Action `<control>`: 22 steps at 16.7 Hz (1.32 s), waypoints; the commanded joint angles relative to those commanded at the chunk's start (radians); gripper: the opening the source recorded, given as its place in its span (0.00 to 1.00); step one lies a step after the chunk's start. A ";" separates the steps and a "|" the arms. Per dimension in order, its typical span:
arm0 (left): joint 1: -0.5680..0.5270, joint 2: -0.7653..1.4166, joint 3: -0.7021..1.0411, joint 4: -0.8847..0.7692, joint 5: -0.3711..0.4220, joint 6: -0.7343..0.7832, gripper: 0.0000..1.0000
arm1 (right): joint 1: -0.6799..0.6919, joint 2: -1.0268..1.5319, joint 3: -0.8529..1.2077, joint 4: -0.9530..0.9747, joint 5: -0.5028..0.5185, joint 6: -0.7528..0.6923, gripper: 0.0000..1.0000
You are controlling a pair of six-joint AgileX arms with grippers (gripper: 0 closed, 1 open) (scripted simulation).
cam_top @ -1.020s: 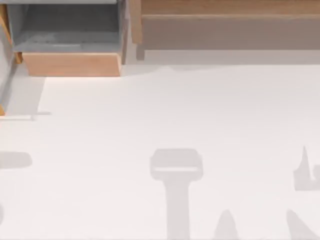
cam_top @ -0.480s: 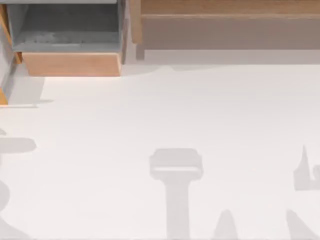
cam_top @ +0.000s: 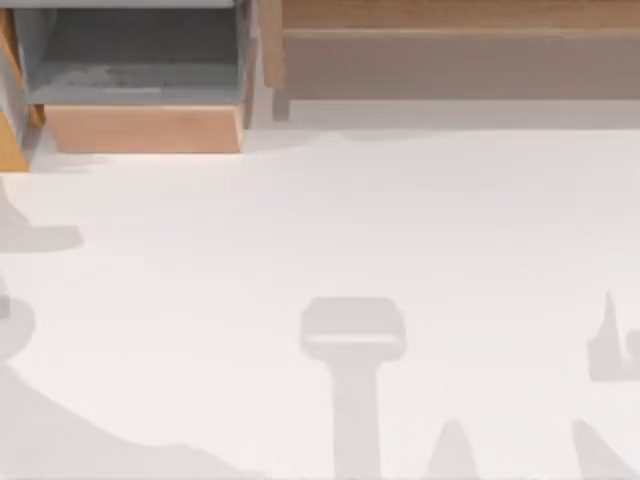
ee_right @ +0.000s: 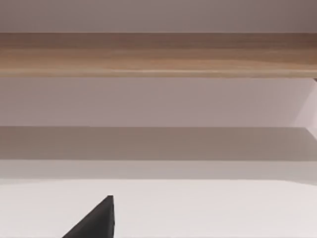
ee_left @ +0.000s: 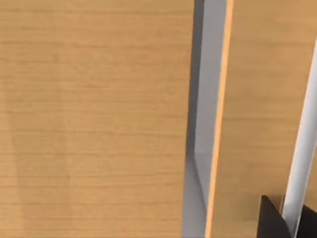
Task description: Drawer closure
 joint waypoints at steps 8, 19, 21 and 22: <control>-0.010 0.024 0.049 -0.030 -0.015 -0.001 0.00 | 0.000 0.000 0.000 0.000 0.000 0.000 1.00; -0.071 0.135 0.294 -0.162 -0.073 -0.006 0.00 | 0.000 0.000 0.000 0.000 0.000 0.000 1.00; -0.071 0.135 0.294 -0.162 -0.073 -0.006 0.08 | 0.000 0.000 0.000 0.000 0.000 0.000 1.00; -0.071 0.135 0.294 -0.162 -0.073 -0.006 0.15 | 0.000 0.000 0.000 0.000 0.000 0.000 1.00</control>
